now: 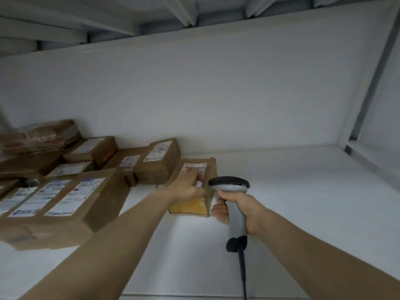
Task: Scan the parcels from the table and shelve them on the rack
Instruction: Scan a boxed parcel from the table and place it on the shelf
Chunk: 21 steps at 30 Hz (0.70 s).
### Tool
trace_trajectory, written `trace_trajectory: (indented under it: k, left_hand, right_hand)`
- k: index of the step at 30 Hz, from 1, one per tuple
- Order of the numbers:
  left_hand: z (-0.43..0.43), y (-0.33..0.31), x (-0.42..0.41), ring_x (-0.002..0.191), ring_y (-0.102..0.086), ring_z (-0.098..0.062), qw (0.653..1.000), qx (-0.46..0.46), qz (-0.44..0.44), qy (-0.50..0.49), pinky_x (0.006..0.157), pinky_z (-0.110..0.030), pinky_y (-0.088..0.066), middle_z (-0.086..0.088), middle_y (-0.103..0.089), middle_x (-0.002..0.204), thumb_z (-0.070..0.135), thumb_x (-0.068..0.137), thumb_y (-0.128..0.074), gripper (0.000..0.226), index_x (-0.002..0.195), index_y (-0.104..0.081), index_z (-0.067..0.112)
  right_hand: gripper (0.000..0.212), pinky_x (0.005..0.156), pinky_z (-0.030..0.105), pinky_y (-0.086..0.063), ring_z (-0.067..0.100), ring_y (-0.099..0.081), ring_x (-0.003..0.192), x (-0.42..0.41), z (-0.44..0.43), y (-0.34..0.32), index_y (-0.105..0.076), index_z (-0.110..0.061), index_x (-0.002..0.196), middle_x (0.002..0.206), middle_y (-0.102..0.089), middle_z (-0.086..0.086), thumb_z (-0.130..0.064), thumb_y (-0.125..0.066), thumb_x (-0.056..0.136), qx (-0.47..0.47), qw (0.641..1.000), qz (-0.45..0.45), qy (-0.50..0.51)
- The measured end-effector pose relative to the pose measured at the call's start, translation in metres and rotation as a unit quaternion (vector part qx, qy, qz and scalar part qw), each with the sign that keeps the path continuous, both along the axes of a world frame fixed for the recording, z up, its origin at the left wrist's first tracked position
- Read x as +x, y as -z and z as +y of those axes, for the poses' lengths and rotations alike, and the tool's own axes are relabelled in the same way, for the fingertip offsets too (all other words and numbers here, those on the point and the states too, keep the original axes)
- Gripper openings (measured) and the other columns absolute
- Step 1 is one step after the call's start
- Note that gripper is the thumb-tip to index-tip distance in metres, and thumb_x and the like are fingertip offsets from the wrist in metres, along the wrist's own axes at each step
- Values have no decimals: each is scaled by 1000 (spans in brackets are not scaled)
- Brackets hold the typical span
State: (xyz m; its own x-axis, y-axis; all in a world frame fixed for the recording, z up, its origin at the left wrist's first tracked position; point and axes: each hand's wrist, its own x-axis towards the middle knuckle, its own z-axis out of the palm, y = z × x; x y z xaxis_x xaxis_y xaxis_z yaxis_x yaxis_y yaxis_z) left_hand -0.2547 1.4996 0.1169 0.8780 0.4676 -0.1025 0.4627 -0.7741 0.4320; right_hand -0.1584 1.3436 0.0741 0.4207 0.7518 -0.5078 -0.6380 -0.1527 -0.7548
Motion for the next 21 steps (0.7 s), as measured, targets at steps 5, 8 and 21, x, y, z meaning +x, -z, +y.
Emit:
trace_trajectory:
  k: [5,8,21]
  left_hand:
    - [18,-21,10,120,-40,-19,975,-11,215,50,96,-31,-44,1,-36,131,18,68,-81,93,142,-25,23]
    - [22,-13,13,122,-45,-22,982,117,130,73,101,-35,-43,-2,-41,136,15,80,-72,71,139,-35,20]
    - [46,15,34,124,-43,-28,911,404,79,-20,88,-37,-47,-11,-45,132,12,100,-37,36,134,-46,10]
  right_hand:
    - [28,57,33,-57,28,-67,68,1,-12,-8,-62,3,92,82,-66,21,-16,-78,78,-18,998,-16,51]
    - [27,57,32,-58,29,-68,69,-5,-11,-13,-62,4,92,84,-67,23,-16,-76,80,-18,997,-39,56]
    - [29,64,31,-60,27,-69,70,-24,-28,-36,-63,6,98,87,-69,23,-14,-75,81,-26,974,-129,183]
